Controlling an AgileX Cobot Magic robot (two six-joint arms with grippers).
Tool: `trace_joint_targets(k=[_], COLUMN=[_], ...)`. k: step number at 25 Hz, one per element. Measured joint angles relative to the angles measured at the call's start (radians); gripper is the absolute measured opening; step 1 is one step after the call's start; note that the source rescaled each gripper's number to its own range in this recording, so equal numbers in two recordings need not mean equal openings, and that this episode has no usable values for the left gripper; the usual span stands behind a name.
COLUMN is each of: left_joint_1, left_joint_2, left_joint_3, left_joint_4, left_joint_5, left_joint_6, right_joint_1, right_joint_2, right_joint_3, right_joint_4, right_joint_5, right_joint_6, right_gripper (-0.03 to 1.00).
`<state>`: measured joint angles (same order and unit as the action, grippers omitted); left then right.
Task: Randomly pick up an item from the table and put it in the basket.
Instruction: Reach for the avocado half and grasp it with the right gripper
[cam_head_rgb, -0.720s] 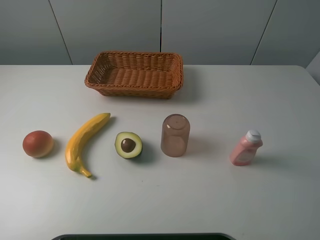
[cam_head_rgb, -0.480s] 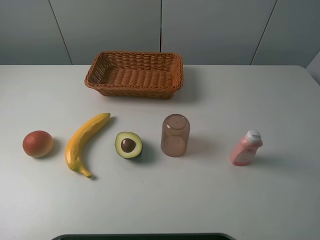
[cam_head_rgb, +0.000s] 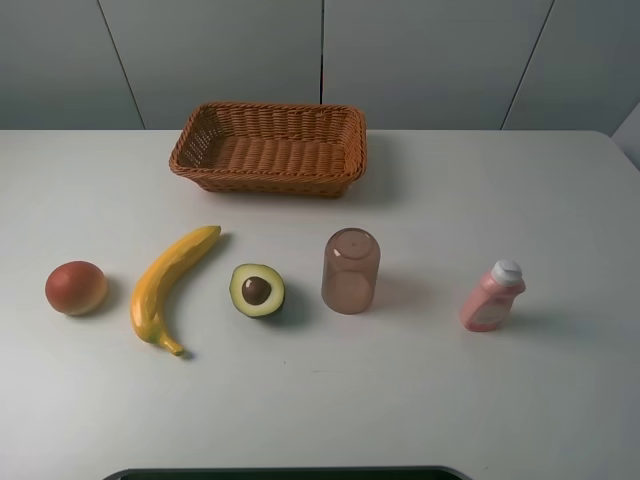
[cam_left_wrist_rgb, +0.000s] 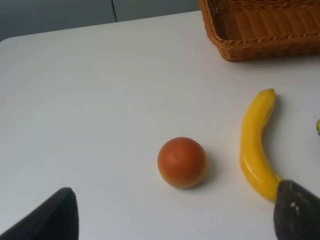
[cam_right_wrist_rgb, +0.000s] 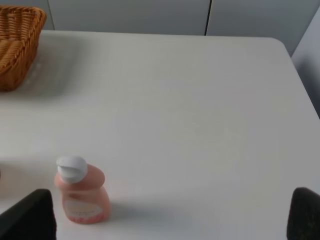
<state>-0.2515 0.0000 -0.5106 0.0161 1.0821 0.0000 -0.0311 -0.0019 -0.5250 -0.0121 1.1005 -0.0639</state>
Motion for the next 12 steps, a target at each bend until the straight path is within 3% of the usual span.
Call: trace_joint_targets(k=[4, 12], left_joint_1=[0.000, 0.000], left_joint_2=[0.000, 0.000], left_joint_3=[0.000, 0.000], left_joint_4=[0.000, 0.000], left_joint_5=[0.000, 0.000], left_joint_6=[0.000, 0.000], right_joint_1=[0.000, 0.000], right_joint_2=[0.109, 0.573], right_joint_3=[-0.104, -0.452], right_joint_4=[0.000, 0.012], right_joint_5=[0.006, 0.009], right_joint_6=[-0.026, -0.140], right_gripper=[1.00, 1.00])
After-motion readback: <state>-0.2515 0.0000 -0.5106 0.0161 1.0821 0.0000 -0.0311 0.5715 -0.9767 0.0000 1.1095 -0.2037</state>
